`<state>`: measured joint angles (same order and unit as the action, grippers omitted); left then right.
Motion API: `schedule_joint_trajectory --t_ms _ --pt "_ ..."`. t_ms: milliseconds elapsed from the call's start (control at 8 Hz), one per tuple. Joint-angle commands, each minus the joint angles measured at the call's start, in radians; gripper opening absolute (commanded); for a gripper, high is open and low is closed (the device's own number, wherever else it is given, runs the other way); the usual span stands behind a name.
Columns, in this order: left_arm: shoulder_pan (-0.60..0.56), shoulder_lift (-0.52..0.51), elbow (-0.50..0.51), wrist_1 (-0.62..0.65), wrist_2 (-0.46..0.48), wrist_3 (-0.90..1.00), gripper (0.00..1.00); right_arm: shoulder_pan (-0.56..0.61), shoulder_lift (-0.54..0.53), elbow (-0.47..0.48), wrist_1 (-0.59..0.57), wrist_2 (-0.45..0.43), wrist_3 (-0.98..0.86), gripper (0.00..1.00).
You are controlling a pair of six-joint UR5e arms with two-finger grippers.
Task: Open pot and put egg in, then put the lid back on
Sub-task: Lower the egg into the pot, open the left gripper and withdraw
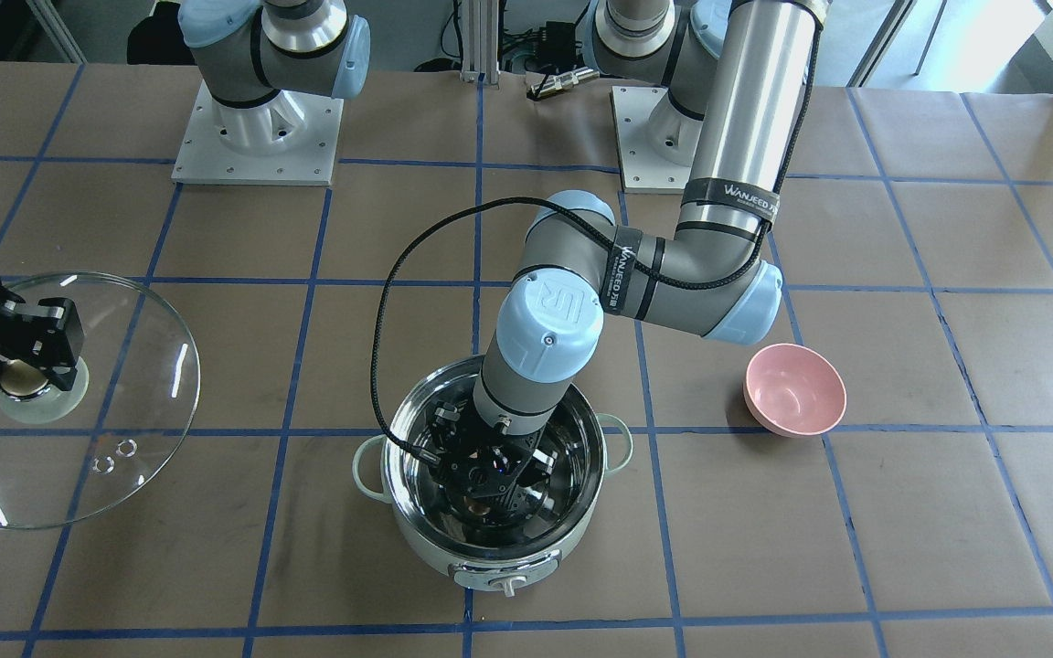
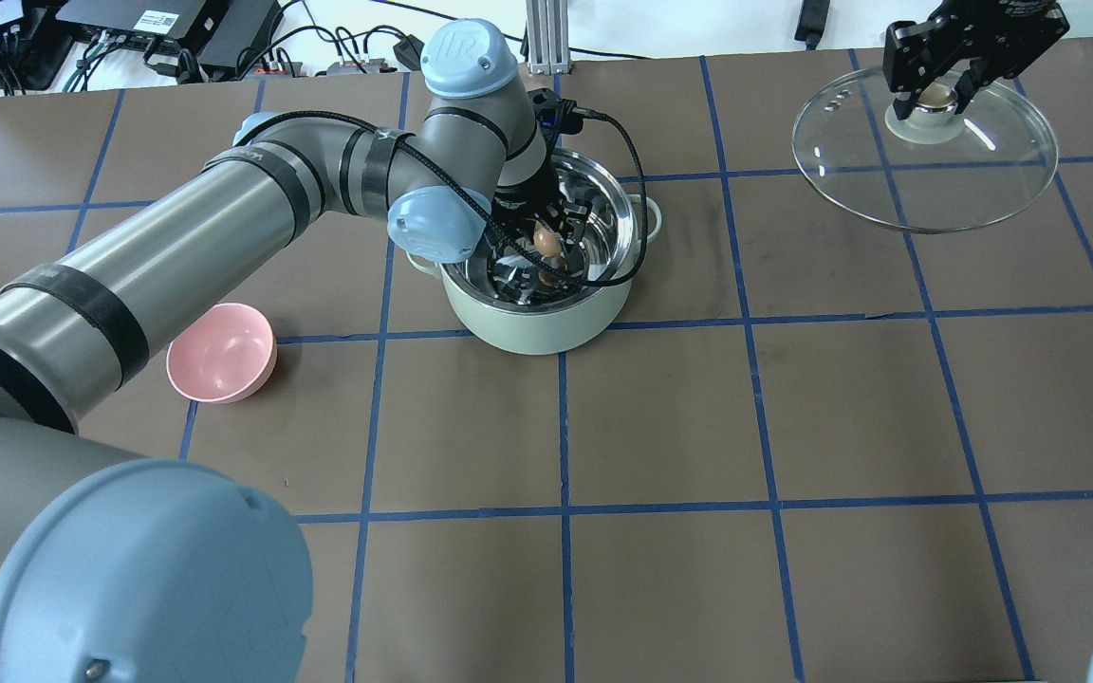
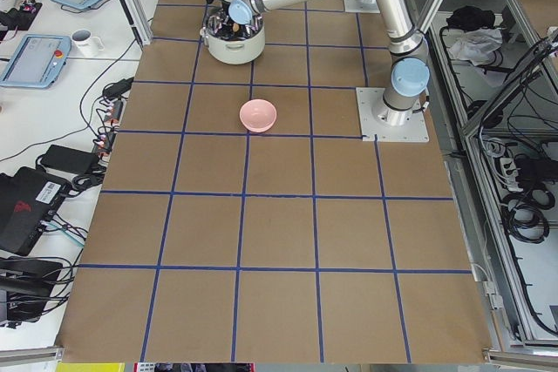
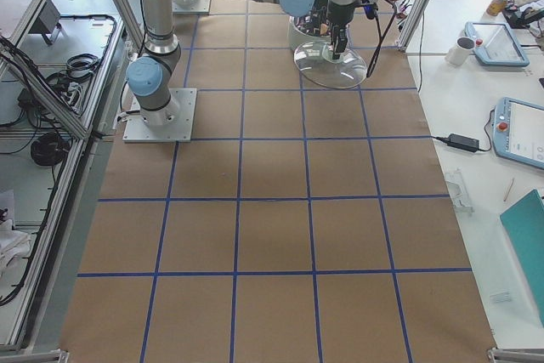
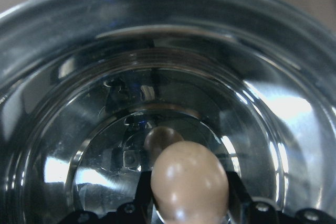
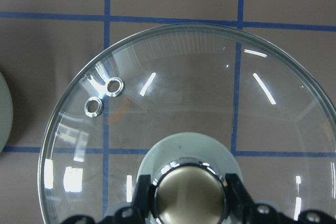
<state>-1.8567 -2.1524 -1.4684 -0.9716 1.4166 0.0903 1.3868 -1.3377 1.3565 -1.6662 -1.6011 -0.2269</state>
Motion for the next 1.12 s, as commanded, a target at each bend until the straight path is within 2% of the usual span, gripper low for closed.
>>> schedule_joint_trajectory --t_ms 0,125,250,375,500,625,1000 --pt "-0.004 -0.006 -0.003 -0.004 0.038 0.015 0.0 0.0 -0.004 -0.002 -0.004 0.016 0.009 0.05" --pt "-0.004 -0.003 -0.001 -0.004 0.038 0.019 0.11 0.003 -0.006 -0.002 -0.004 0.018 0.011 0.05" --pt "-0.004 0.008 -0.001 -0.004 0.036 0.019 0.6 0.003 -0.006 -0.002 -0.006 0.035 0.017 0.05" --pt "-0.004 0.029 -0.003 -0.016 0.032 0.01 1.0 0.008 -0.008 -0.004 -0.007 0.038 0.023 0.05" --pt "-0.004 0.051 -0.003 -0.024 0.032 0.002 1.0 0.009 -0.012 -0.004 -0.009 0.038 0.029 0.05" --pt "-0.004 0.099 -0.003 -0.089 0.036 -0.009 1.0 0.017 -0.014 -0.002 -0.01 0.039 0.04 0.05" --pt "0.002 0.291 0.002 -0.359 0.041 -0.014 1.0 0.116 -0.011 -0.004 -0.039 0.035 0.191 0.05"
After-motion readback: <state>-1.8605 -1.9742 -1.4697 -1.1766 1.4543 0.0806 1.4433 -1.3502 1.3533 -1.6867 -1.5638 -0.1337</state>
